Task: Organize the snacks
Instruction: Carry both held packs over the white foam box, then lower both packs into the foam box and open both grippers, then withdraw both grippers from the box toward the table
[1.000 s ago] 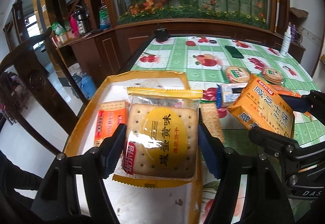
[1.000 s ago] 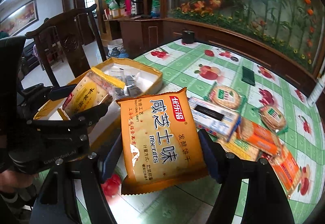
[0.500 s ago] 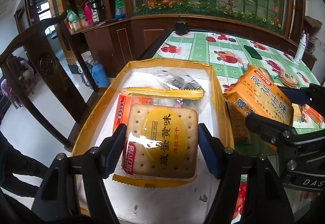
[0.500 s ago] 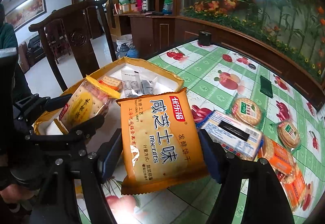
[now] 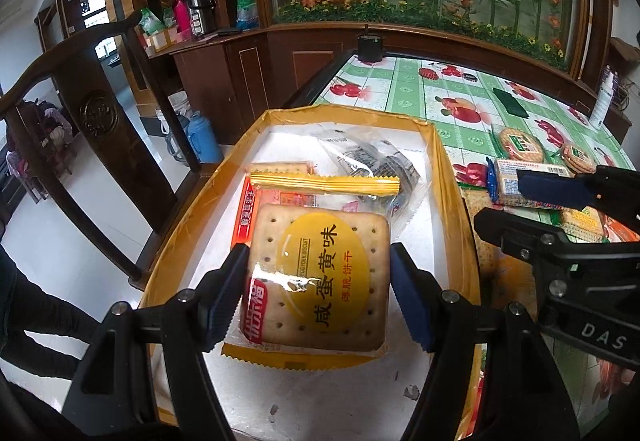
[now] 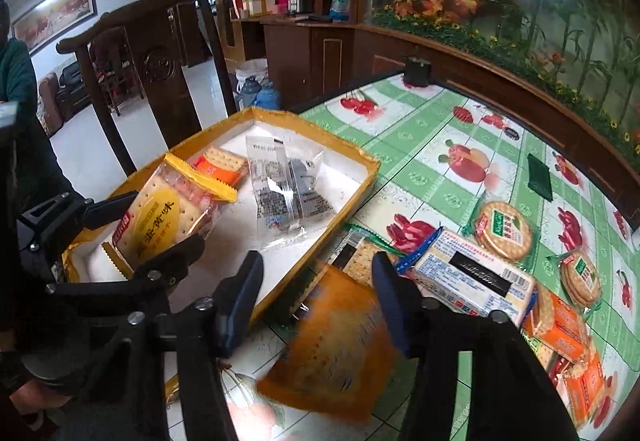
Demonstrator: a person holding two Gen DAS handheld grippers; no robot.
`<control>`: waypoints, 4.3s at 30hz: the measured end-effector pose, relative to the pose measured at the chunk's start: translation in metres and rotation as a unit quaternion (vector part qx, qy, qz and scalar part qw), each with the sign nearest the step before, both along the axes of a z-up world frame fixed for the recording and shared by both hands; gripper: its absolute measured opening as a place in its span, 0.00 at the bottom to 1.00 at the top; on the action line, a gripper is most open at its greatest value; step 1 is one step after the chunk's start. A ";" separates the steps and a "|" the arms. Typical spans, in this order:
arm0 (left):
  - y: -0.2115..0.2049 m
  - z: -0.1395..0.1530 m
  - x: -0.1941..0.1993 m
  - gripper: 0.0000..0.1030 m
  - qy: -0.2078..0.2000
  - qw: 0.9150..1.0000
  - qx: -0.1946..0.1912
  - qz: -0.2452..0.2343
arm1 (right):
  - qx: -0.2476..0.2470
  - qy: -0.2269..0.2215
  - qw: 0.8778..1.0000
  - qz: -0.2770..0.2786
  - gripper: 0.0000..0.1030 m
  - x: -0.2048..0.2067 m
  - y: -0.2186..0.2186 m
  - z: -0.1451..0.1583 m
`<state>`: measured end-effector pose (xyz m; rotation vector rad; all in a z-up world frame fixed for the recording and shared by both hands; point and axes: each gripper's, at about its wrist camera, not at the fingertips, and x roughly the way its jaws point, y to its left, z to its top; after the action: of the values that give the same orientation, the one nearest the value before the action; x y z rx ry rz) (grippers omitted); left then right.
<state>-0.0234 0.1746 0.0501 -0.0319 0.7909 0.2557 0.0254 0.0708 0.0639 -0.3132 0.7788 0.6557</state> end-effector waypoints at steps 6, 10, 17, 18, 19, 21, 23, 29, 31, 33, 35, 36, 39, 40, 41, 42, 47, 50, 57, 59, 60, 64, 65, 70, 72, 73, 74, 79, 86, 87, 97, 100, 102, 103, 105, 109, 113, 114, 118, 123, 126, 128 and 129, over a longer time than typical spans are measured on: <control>0.004 -0.003 0.000 0.69 0.004 1.000 -0.003 0.005 | 0.009 0.036 0.999 -0.005 0.50 0.005 -0.014 -0.004; 0.002 -0.004 0.002 0.69 0.005 1.000 -0.006 -0.002 | 0.020 0.053 0.997 -0.045 0.70 -0.003 -0.042 -0.005; 0.002 -0.005 0.000 0.69 0.005 1.000 -0.014 -0.004 | 0.050 0.127 0.984 -0.118 0.78 -0.010 -0.092 -0.029; 0.003 -0.005 0.000 0.69 0.004 1.000 -0.015 -0.004 | 0.067 0.146 0.979 -0.123 0.78 -0.011 -0.098 -0.032; 0.004 -0.005 0.000 0.69 0.004 1.000 -0.017 -0.004 | 0.070 0.153 0.978 -0.127 0.78 -0.014 -0.101 -0.035; 0.005 -0.006 0.000 0.69 0.006 1.000 -0.021 -0.005 | 0.054 0.149 0.979 -0.131 0.78 -0.017 -0.096 -0.038; 0.004 -0.006 0.000 0.69 0.005 1.000 -0.021 -0.007 | 0.047 0.155 0.978 -0.133 0.78 -0.014 -0.089 -0.043; 0.005 -0.006 -0.001 0.69 0.004 1.000 -0.022 -0.006 | 0.049 0.154 0.973 -0.166 0.82 0.008 -0.068 -0.047; 0.005 -0.006 -0.001 0.69 0.005 1.000 -0.023 -0.007 | 0.030 0.143 0.975 -0.165 0.82 0.012 -0.062 -0.051; 0.005 -0.006 -0.001 0.69 0.007 1.000 -0.022 -0.008 | 0.001 0.120 0.981 -0.152 0.82 0.010 -0.056 -0.056; 0.005 -0.006 -0.001 0.69 0.006 1.000 -0.024 -0.007 | -0.005 0.100 0.985 -0.142 0.78 0.006 -0.057 -0.057; 0.005 -0.006 -0.001 0.69 0.005 1.000 -0.024 -0.007 | -0.001 0.100 0.985 -0.139 0.77 0.005 -0.060 -0.056; 0.005 -0.007 -0.001 0.69 0.004 1.000 -0.023 -0.006 | 0.002 0.085 0.986 -0.142 0.73 0.002 -0.072 -0.051; 0.004 -0.007 -0.001 0.69 0.002 1.000 -0.023 -0.004 | 0.009 0.083 0.986 -0.141 0.73 0.001 -0.076 -0.048; 0.005 -0.007 -0.001 0.69 0.001 1.000 -0.023 -0.003 | 0.017 0.081 0.987 -0.140 0.73 -0.002 -0.080 -0.043; 0.004 -0.006 -0.002 0.69 0.000 1.000 -0.022 -0.003 | 0.020 0.076 0.987 -0.139 0.73 -0.004 -0.080 -0.039; 0.003 -0.004 -0.004 0.69 -0.004 1.000 -0.016 -0.001 | 0.038 0.063 0.991 -0.108 0.73 -0.010 -0.070 -0.018; 0.004 -0.003 -0.006 0.69 -0.004 1.000 -0.012 0.003 | 0.037 0.051 0.994 -0.086 0.73 -0.011 -0.051 -0.009; 0.010 -0.005 -0.008 0.69 -0.001 1.000 -0.006 0.014 | 0.034 0.023 0.998 -0.038 0.73 -0.006 -0.007 0.004; 0.010 -0.007 -0.008 0.69 0.002 1.000 -0.006 0.015 | 0.029 0.024 0.999 -0.022 0.73 0.000 0.010 0.002; 0.011 -0.009 -0.008 0.69 0.005 1.000 -0.005 0.016 | 0.027 0.024 0.999 -0.015 0.73 0.003 0.016 0.001; 0.012 -0.009 -0.007 0.69 0.007 1.000 -0.001 0.020 | 0.014 0.026 1.000 0.006 0.73 0.011 0.042 -0.006; 0.012 -0.010 -0.007 0.69 0.007 1.000 0.002 0.022 | 0.012 0.029 0.999 0.009 0.73 0.014 0.046 -0.008; 0.015 -0.014 -0.006 0.68 0.017 0.999 0.003 0.029 | 0.006 0.046 0.999 0.019 0.71 0.023 0.062 -0.020; 0.013 -0.014 -0.006 0.68 0.017 0.999 0.009 0.031 | 0.003 0.044 0.999 0.021 0.70 0.021 0.065 -0.022; 0.012 -0.014 -0.007 0.68 0.016 0.999 0.009 0.031 | 0.004 0.042 0.999 0.022 0.70 0.020 0.065 -0.022; 0.012 -0.013 -0.007 0.69 0.015 0.999 0.010 0.032 | 0.008 0.045 0.999 0.024 0.70 0.020 0.066 -0.022; 0.017 -0.011 -0.009 0.83 0.014 0.999 0.005 0.042 | 0.063 0.068 0.995 0.022 0.71 0.022 0.054 -0.014; 0.009 -0.002 -0.011 0.84 0.002 0.999 0.009 0.036 | 0.099 0.052 0.994 -0.018 0.73 0.016 0.014 0.010; 0.007 0.000 -0.011 0.84 -0.001 0.999 0.011 0.033 | 0.100 0.051 0.993 -0.022 0.73 0.015 0.010 0.011; -0.027 0.021 -0.007 0.87 -0.028 0.999 0.020 -0.006 | 0.080 0.033 0.993 -0.079 0.73 0.001 -0.057 0.011; -0.043 0.024 -0.002 0.87 -0.028 0.999 0.026 -0.021 | 0.074 0.029 0.992 -0.102 0.75 -0.002 -0.081 0.010; -0.053 0.025 0.000 0.87 -0.029 0.999 0.029 -0.031 | 0.077 0.031 0.990 -0.115 0.76 -0.003 -0.098 0.008; -0.058 0.025 0.002 0.87 -0.028 0.999 0.029 -0.037 | 0.077 0.033 0.989 -0.122 0.76 -0.004 -0.104 0.007; -0.066 0.025 0.005 0.87 -0.027 0.998 0.028 -0.044 | 0.078 0.035 0.987 -0.134 0.76 -0.005 -0.119 0.005; -0.082 0.024 0.012 0.87 -0.021 0.998 0.022 -0.063 | 0.072 0.033 0.985 -0.153 0.76 -0.011 -0.142 0.004; -0.097 0.022 0.019 0.87 -0.012 0.996 0.017 -0.081 | 0.080 0.035 0.980 -0.176 0.76 -0.015 -0.169 0.002; -0.102 0.022 0.021 0.87 -0.012 0.996 0.018 -0.084 | 0.082 0.036 0.979 -0.182 0.76 -0.016 -0.175 0.002; -0.116 0.021 0.027 0.87 -0.008 0.995 0.019 -0.096 | 0.089 0.042 0.976 -0.195 0.76 -0.018 -0.192 -0.002; -0.128 0.018 0.042 0.87 0.007 0.993 -0.001 -0.114 | 0.086 0.038 0.976 -0.197 0.76 -0.023 -0.201 -0.001; -0.132 0.016 0.055 0.87 0.021 0.992 -0.020 -0.122 | 0.087 0.037 0.975 -0.202 0.77 -0.024 -0.207 -0.001; -0.137 0.013 0.066 0.87 0.031 0.992 -0.014 -0.119 | 0.092 0.040 0.973 -0.206 0.77 -0.023 -0.213 -0.003; -0.140 0.011 0.069 0.87 0.036 0.992 -0.012 -0.119 | 0.097 0.044 0.972 -0.209 0.77 -0.022 -0.217 -0.005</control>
<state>0.0460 0.0349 0.0609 0.0482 0.8606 0.0220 0.0034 -0.1466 0.0587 0.0616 0.8263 0.3437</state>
